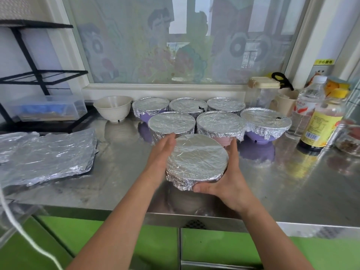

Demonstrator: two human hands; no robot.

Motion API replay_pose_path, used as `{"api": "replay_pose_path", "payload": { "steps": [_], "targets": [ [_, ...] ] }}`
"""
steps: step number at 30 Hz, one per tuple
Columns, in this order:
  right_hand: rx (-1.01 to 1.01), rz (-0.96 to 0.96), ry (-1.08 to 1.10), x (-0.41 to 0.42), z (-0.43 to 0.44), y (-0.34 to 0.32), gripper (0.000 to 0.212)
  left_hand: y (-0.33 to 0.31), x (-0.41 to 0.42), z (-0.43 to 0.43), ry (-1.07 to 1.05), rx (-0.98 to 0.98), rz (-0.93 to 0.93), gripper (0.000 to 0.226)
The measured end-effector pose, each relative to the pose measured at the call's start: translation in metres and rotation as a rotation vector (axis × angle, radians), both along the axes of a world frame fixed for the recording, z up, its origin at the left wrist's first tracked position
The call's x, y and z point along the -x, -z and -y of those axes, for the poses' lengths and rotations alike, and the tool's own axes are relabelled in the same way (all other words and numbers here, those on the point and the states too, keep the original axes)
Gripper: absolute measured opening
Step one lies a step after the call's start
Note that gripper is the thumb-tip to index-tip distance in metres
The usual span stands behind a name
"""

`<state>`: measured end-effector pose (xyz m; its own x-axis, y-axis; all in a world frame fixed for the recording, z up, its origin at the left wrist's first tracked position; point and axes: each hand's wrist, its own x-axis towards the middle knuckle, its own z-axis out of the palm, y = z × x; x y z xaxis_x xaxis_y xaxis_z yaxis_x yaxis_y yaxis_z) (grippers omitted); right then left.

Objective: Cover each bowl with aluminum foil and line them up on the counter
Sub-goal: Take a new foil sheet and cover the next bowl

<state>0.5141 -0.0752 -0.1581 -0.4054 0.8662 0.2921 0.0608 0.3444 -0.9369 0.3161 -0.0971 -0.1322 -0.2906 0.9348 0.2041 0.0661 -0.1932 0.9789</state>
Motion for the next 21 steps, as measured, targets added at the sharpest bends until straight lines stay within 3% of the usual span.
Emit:
{"api": "replay_pose_path", "payload": {
  "steps": [6, 11, 17, 21],
  "targets": [
    [-0.043, 0.075, -0.034, -0.013, -0.016, 0.007, 0.127, 0.025, 0.008, 0.018, 0.264, 0.018, -0.059, 0.159],
    [-0.084, 0.155, -0.067, -0.012, -0.021, 0.005, 0.114, 0.036, 0.004, 0.019, 0.211, -0.027, -0.139, 0.162],
    [-0.004, 0.086, -0.124, -0.012, -0.018, 0.002, 0.118, 0.035, -0.003, 0.02, 0.199, -0.056, -0.108, 0.156],
    [0.079, 0.023, -0.195, -0.027, -0.014, -0.01, 0.134, 0.027, 0.01, 0.021, 0.24, -0.011, -0.064, 0.168]
  ]
}}
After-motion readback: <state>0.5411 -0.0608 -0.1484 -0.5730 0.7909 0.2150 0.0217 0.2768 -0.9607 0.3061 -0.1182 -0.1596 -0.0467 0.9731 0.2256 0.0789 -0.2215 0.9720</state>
